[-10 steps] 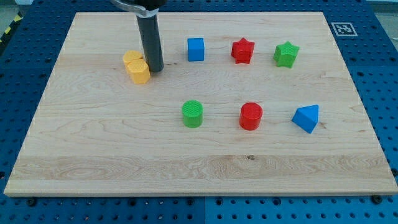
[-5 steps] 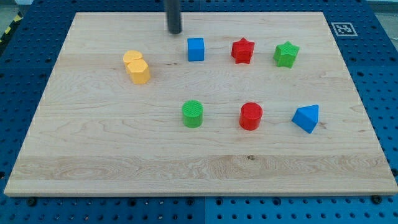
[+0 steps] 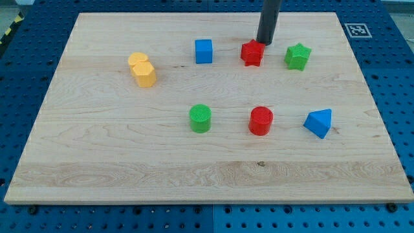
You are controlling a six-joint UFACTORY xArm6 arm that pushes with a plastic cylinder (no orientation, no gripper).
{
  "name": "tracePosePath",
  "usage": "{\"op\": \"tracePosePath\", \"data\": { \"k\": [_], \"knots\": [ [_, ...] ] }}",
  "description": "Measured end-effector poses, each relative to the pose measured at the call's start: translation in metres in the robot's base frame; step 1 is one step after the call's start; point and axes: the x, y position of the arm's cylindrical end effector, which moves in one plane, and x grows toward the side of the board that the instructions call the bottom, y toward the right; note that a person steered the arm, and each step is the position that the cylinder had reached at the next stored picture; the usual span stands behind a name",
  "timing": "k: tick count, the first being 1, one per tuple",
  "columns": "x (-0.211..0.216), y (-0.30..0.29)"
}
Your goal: Push the red star closer to the red circle
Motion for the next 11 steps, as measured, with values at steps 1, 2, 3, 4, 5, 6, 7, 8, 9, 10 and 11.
{"op": "tracePosePath", "data": {
  "k": [1,2,3,4,5,6,7,8,9,10,11],
  "knots": [
    [0.004,-0.002],
    [0.021,-0.002],
    [0.034,-0.002],
    [0.031,-0.002],
    [0.022,-0.002],
    [0.022,-0.013],
    [0.028,-0.03],
    [0.044,-0.033],
    [0.073,-0.033],
    [0.101,-0.033],
    [0.126,-0.033]
  ]
}}
